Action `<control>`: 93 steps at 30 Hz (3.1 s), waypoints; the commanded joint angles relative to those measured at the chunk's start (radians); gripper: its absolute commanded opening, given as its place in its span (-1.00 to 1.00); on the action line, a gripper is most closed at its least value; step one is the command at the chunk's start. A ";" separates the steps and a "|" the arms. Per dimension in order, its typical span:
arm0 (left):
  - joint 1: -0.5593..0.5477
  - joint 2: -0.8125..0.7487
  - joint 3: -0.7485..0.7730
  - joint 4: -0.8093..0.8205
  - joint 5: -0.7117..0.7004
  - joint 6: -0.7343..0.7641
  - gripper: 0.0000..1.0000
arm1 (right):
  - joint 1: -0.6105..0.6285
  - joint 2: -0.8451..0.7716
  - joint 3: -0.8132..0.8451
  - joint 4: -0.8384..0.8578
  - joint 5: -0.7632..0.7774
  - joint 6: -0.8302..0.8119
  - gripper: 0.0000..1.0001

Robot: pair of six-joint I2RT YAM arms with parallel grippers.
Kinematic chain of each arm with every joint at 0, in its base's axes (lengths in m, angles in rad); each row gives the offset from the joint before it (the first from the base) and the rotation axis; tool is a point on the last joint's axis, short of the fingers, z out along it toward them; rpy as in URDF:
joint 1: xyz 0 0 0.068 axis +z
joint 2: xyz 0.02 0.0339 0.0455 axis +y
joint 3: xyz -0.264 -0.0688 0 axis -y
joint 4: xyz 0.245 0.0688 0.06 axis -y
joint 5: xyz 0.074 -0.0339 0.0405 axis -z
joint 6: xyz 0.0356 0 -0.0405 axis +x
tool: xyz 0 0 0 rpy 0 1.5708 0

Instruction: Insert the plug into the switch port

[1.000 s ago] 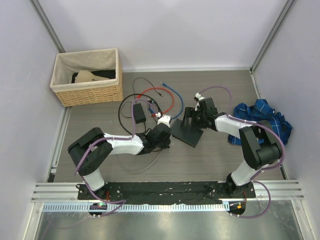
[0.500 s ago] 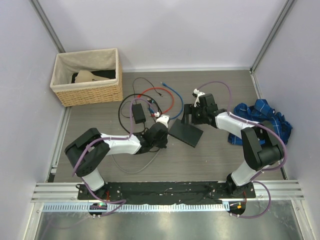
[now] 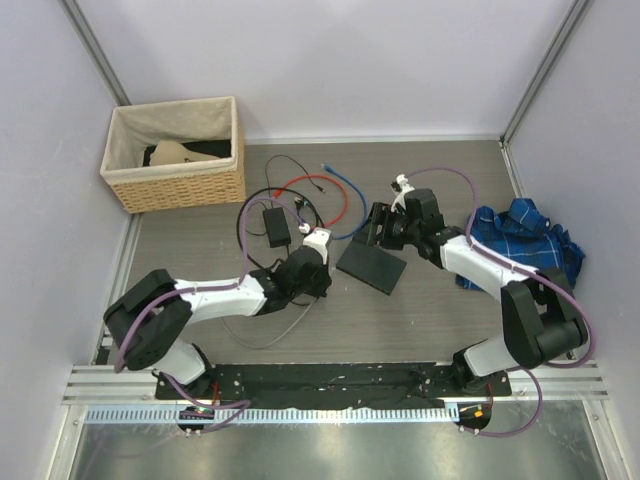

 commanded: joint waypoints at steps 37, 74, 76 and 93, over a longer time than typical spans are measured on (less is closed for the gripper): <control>0.007 -0.243 -0.057 0.131 0.034 -0.005 -0.80 | 0.156 -0.038 -0.245 0.482 -0.125 0.559 -0.98; -0.032 -0.205 -0.066 0.195 -0.014 0.125 -1.00 | 0.191 -0.081 -0.256 0.402 -0.024 0.524 -0.96; -0.032 -0.197 -0.075 0.189 -0.014 0.125 -1.00 | 0.184 -0.085 -0.253 0.370 0.003 0.477 -0.71; -0.032 -0.070 -0.071 0.149 -0.021 0.185 -1.00 | 0.134 -0.010 0.068 -0.063 0.438 -0.232 0.63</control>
